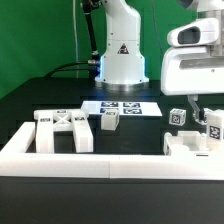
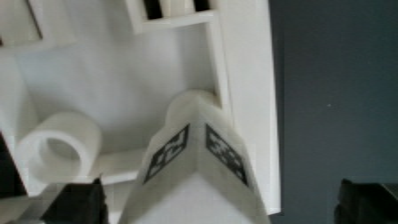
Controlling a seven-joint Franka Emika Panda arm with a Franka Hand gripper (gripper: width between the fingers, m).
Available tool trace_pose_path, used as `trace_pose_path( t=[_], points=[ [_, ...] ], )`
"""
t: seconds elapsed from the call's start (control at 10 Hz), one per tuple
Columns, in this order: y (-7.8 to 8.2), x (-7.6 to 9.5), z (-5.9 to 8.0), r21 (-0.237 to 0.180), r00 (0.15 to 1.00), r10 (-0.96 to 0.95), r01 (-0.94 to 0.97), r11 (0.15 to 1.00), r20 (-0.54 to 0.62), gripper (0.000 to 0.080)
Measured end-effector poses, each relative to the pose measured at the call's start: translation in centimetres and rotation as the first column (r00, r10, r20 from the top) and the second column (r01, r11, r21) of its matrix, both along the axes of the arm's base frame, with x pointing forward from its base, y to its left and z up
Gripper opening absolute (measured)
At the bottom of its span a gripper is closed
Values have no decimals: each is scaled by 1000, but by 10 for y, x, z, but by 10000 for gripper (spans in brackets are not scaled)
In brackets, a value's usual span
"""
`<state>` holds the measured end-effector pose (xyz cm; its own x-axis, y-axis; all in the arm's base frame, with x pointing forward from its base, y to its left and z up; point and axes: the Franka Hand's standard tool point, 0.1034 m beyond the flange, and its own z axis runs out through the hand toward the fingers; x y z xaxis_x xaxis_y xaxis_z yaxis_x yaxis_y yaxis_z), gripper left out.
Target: Assemble chair
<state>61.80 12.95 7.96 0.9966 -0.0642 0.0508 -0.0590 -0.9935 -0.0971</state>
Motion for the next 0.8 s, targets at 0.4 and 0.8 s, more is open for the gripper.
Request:
trace_pose_path(
  t=[0.4, 0.8],
  points=[
    [-3, 1, -1, -33, 955, 295, -294, 955, 22, 649],
    [-5, 1, -1, -41, 942, 335, -334, 942, 23, 389]
  ],
)
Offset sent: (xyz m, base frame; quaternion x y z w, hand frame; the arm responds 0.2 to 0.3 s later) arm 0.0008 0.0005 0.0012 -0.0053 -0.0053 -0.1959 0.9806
